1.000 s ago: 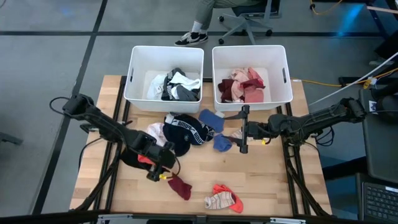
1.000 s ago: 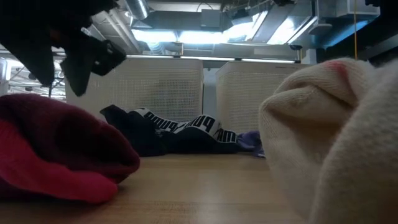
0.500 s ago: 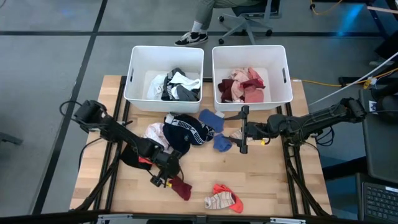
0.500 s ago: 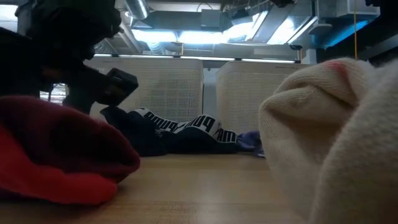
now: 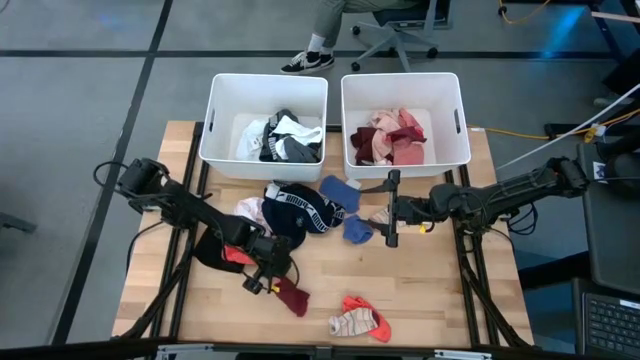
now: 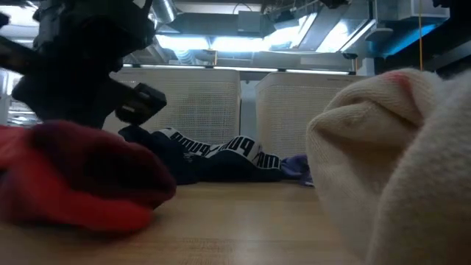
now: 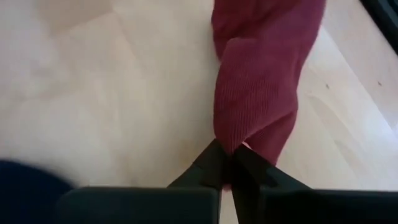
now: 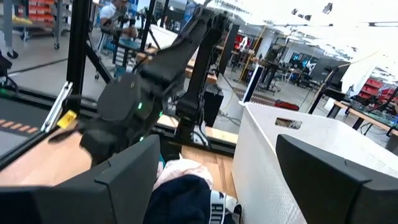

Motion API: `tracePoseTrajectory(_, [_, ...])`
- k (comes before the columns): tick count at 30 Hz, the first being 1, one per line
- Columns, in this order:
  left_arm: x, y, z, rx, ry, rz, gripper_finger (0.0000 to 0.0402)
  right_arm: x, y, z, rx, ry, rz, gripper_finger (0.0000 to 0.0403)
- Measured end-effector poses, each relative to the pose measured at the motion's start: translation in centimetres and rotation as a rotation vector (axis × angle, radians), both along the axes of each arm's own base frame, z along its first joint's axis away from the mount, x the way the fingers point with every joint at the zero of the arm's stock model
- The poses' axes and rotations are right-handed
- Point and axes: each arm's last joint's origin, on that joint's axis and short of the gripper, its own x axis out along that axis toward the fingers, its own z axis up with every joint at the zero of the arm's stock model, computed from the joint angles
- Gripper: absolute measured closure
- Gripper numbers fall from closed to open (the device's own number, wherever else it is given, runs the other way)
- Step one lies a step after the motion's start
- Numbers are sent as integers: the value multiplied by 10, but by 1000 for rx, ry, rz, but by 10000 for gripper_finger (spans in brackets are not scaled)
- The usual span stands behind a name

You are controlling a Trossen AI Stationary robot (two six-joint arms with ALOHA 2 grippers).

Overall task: Sort clothes
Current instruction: Put the maroon sock into the right white laundry bin

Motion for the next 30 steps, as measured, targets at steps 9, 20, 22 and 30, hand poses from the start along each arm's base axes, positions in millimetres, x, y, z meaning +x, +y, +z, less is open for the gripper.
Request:
tracePoseTrajectory(9, [-4,14,59,128,-135,114,393,7,2,-8,15,30,5,80])
tracePoseTrajectory(20, [-9,43,126,247,-510,382,398,42,11,-18,8,63,24,80])
tracePoseTrajectory(22, [-7,47,131,265,-561,409,399,49,12,-21,1,87,22,80])
tracePoseTrajectory(30, [1,62,140,285,-646,489,396,77,17,-34,-51,147,-57,80])
